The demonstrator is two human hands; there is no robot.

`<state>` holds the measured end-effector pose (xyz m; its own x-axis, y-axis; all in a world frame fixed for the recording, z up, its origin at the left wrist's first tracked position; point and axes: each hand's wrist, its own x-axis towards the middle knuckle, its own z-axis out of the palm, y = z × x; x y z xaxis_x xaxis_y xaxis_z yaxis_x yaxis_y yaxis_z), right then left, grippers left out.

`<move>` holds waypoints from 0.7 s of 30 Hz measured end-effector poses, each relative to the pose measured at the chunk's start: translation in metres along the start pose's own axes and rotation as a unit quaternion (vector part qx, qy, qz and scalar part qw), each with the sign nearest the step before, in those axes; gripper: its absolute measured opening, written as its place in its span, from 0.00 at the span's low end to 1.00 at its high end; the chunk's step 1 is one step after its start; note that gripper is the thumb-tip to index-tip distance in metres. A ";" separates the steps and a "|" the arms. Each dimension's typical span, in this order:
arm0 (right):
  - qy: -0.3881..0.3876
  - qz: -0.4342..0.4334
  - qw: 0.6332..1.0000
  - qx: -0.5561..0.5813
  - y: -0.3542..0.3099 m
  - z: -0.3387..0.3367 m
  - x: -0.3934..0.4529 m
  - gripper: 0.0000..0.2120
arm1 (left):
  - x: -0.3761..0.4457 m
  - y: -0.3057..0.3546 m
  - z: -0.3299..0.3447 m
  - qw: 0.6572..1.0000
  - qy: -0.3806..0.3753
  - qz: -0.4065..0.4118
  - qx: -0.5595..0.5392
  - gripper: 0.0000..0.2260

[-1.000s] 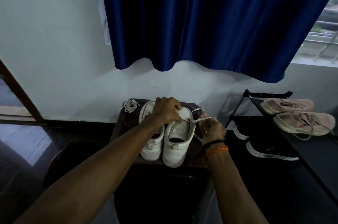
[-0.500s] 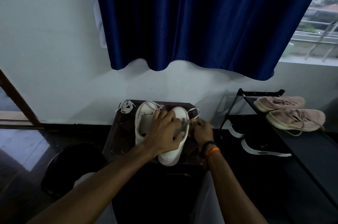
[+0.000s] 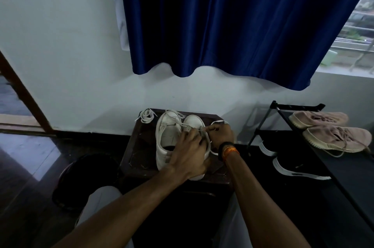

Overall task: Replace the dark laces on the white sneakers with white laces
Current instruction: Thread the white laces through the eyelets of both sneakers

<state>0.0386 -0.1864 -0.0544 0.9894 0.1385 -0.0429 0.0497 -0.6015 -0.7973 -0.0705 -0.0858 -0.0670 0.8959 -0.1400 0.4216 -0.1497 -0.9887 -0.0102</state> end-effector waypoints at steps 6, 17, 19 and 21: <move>-0.046 -0.035 0.986 -0.158 -0.006 -0.019 0.004 0.11 | 0.003 0.006 -0.002 0.999 -0.029 -0.023 0.035 0.23; -0.066 0.095 0.975 -0.191 0.078 -0.069 -0.017 0.14 | 0.002 0.007 -0.001 0.998 -0.022 -0.045 0.026 0.21; -0.085 0.074 0.976 -0.187 0.076 -0.066 -0.020 0.11 | 0.003 0.008 -0.002 0.998 -0.019 -0.046 0.034 0.20; -0.063 0.016 0.981 -0.185 0.063 -0.059 -0.021 0.09 | 0.004 0.008 -0.002 0.998 -0.018 -0.047 0.031 0.20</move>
<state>0.0288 -0.2738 -0.0679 0.9676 0.1977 -0.1574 0.0881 -0.8478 -0.5229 -0.0692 -0.0943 -0.0634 0.9193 -0.0479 0.3905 -0.0396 -0.9988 -0.0292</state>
